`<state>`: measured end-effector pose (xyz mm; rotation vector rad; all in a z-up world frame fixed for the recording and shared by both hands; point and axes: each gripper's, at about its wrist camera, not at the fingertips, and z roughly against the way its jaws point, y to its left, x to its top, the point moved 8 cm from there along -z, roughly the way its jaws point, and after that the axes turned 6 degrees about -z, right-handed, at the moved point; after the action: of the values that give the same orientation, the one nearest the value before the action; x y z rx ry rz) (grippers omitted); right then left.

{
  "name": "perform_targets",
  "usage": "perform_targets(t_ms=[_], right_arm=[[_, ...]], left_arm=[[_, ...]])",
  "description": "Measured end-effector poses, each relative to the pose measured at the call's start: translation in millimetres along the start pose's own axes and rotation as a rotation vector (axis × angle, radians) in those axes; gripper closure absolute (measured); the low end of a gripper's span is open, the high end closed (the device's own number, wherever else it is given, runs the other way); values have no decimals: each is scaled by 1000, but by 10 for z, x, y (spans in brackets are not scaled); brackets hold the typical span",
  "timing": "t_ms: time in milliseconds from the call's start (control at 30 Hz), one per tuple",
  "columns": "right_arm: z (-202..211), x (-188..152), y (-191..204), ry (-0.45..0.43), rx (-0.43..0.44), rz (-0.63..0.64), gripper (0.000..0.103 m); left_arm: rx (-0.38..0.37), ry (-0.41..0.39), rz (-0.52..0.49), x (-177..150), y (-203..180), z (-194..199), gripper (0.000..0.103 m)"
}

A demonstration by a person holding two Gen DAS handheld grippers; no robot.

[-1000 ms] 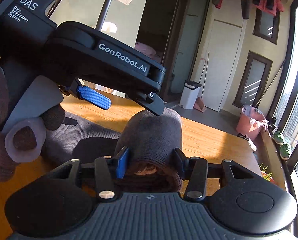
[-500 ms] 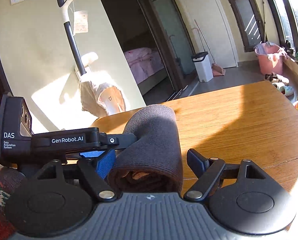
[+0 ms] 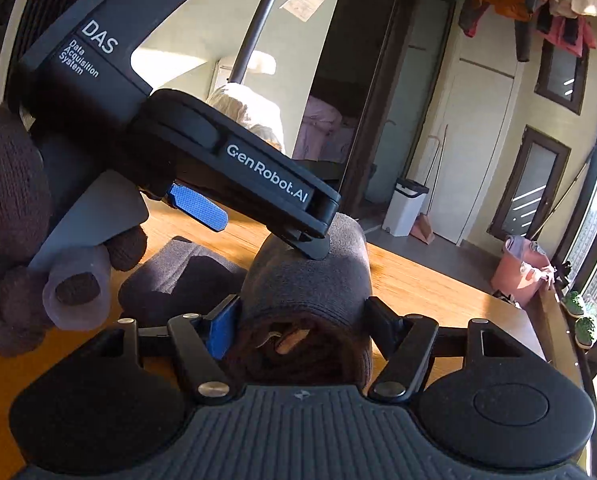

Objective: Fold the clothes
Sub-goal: 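Push the roll onto the waistband with the right gripper while the left gripper holds it, then release the roll with the right gripper and press it down with the left gripper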

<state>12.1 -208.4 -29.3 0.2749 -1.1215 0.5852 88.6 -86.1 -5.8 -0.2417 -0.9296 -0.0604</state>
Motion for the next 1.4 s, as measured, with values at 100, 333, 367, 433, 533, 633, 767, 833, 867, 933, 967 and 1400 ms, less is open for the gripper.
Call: perform_targets(t_ms=[100,333,367,433,533,633,767,833,867,933,967,1400], right_arm=[[11,-11,-208,8,57,-171,18],[-169,-187,-492,59,190,-498,44],[-153,-193,-537,56,187,-519,49],[-107,-202,-650,52,171,-550,55],[-37,-153,-786,21,32,-406,56],[-26,-70,-736,2,-145,-68,55],[-157,-88,-321,16,-234,332,53],[-207,-174,-81,6,-277,533,52],[-242,-237,47,-4,-305,643,52],[-308,-317,208,-27,-343,785,52],[-317,-352,262,-39,-352,823,52],[236,61,-308,59,235,81,7]], left_arm=[[-8,20,32,-114,93,-62,4],[-14,11,65,-178,194,-68,4],[-8,4,71,-163,183,-77,4],[6,-19,95,-111,179,-80,4],[26,-49,111,1,179,-32,5],[47,-65,95,80,210,32,5],[31,-81,136,152,233,88,5],[8,-86,144,191,174,96,4],[-8,-85,140,212,126,90,4],[-23,-78,111,237,16,65,3],[-26,-74,94,245,-37,51,3],[13,-38,40,-133,16,-189,0]])
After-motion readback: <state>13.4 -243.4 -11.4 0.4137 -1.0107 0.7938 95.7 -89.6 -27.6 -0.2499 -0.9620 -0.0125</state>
